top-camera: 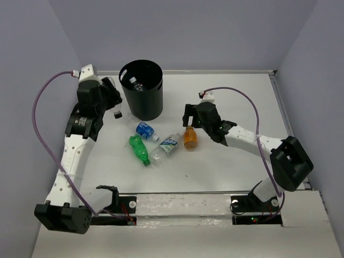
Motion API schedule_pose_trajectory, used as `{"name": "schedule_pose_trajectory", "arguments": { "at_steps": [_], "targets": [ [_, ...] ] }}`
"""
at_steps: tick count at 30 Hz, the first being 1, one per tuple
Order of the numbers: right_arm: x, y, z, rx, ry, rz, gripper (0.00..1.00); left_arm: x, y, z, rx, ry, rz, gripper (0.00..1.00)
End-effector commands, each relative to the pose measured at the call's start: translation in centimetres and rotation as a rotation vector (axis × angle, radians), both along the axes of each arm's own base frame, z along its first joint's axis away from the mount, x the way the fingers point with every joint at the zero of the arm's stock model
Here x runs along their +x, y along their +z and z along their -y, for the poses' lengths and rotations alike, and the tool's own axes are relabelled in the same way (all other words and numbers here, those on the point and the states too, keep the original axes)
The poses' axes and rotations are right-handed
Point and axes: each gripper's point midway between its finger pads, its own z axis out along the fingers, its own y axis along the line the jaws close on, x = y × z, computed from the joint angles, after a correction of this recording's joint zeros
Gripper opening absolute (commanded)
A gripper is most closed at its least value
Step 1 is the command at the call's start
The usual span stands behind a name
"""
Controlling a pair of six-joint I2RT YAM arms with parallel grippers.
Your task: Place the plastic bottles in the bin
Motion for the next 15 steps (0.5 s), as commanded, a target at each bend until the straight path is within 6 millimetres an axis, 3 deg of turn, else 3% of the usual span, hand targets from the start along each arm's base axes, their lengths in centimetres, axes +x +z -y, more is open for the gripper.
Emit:
{"name": "schedule_pose_trajectory", "arguments": {
  "at_steps": [1,2,4,5,8,13,14,15],
  "targets": [
    [-0.8,-1.7,1.0,-0.045,-0.024,-0.033,0.93,1.4,10.0,5.0,-0.143,-0.183,0.275,0.47],
    [-1.5,-2.8,0.8,-0.05,0.008,-0.063,0.93,2.2,12.9,6.1,-0.153,-0.212,0.345,0.47],
    [-2.2,-4.0,0.9,-0.071,0.033,-0.1,0.93,3.1,15.3,6.8,-0.151,-0.218,0.405,0.47],
    [-2.6,-4.5,0.7,-0.069,0.052,-0.114,0.93,3.5,17.9,6.9,-0.149,-0.219,0.462,0.47],
    [-3.5,-5.8,0.9,-0.099,0.078,-0.164,0.93,6.9,20.3,7.2,-0.125,-0.191,0.541,0.48],
    [-3.7,-6.3,0.5,-0.105,0.097,-0.2,0.85,11.8,20.7,7.0,-0.08,-0.133,0.587,0.48],
    [-3.7,-6.6,0.5,-0.11,0.097,-0.206,0.84,11.7,21.1,7.0,-0.073,-0.133,0.594,0.48],
    [-3.7,-6.8,0.6,-0.12,0.097,-0.213,0.83,13.1,20.2,7.1,-0.052,-0.119,0.584,0.48]
  ]
}}
